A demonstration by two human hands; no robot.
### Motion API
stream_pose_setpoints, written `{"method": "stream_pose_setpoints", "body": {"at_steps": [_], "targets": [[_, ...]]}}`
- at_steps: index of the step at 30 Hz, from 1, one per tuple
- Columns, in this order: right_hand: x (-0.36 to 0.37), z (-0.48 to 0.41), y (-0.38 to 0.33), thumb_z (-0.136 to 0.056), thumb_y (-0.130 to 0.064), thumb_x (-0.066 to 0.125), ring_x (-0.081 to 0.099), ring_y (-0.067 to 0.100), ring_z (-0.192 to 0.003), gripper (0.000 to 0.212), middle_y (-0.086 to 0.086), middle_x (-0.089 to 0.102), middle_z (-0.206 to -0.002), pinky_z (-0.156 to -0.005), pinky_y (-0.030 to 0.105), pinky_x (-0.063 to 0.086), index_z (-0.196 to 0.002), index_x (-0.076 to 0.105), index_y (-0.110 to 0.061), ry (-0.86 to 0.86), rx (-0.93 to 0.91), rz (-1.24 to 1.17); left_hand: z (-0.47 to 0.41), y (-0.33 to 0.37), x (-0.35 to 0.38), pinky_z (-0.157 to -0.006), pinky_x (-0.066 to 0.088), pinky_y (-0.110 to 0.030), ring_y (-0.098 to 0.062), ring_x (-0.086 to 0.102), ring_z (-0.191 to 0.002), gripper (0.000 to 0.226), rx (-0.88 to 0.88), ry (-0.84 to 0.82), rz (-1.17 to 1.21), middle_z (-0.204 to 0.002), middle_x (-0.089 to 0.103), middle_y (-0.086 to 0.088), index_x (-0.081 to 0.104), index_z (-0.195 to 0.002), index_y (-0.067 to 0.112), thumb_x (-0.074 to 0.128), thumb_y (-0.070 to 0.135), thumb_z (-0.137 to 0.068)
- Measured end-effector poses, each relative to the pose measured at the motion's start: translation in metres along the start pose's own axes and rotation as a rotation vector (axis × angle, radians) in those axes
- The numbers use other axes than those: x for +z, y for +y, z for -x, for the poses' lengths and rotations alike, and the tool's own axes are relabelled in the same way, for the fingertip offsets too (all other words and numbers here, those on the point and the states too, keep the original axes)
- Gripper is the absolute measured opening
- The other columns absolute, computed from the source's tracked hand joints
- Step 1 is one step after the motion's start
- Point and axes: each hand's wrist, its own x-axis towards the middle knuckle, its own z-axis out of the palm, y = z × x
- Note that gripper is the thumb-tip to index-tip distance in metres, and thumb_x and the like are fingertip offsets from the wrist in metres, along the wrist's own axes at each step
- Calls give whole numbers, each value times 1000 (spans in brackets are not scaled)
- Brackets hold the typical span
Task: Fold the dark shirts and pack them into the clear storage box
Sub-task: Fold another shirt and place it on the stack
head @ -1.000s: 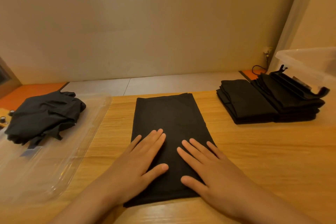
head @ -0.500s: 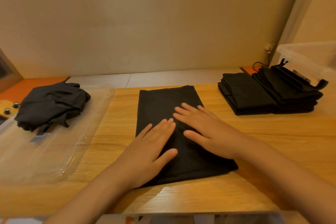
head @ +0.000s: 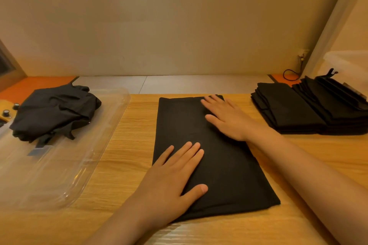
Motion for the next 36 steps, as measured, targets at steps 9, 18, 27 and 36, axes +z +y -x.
{"method": "stream_pose_setpoints", "body": {"at_steps": [9, 18, 27, 36], "targets": [[10, -58, 23, -104, -44, 15, -2, 12, -148, 54, -4, 1, -162, -119, 37, 0, -154, 6, -27, -122, 86, 69, 0, -5, 6, -119, -12, -31, 7, -29, -137, 76, 46, 15, 1, -157, -21, 21, -11, -152, 35, 5, 68, -85], [-10, 44, -50, -104, -39, 21, -14, -1, -144, 53, -14, -4, -159, -119, 28, -9, -153, 4, -29, 46, -162, -89, 25, -10, -1, -116, -7, -17, 12, -7, -141, 64, 79, 193, 336, -155, -1, 33, 9, -149, 44, 19, 64, -90], [6, 186, -59, -93, -58, 3, -32, -12, -133, 59, -26, -24, -153, -115, 24, -16, -147, -15, -42, -172, -183, 62, 91, -6, 17, -114, 12, -26, -7, 14, -147, 69, 105, 165, -151, -159, 23, 4, 25, -153, 17, 26, 62, -99], [32, 226, -57, -98, -63, 21, 25, 2, -140, 62, -10, 35, -152, -114, 23, 26, -148, 33, -28, 173, -121, 109, 104, -3, 32, -117, 17, -28, -10, 23, -145, 64, 162, 249, -183, -156, 30, 2, 32, -150, 17, 39, 50, -95]]}}
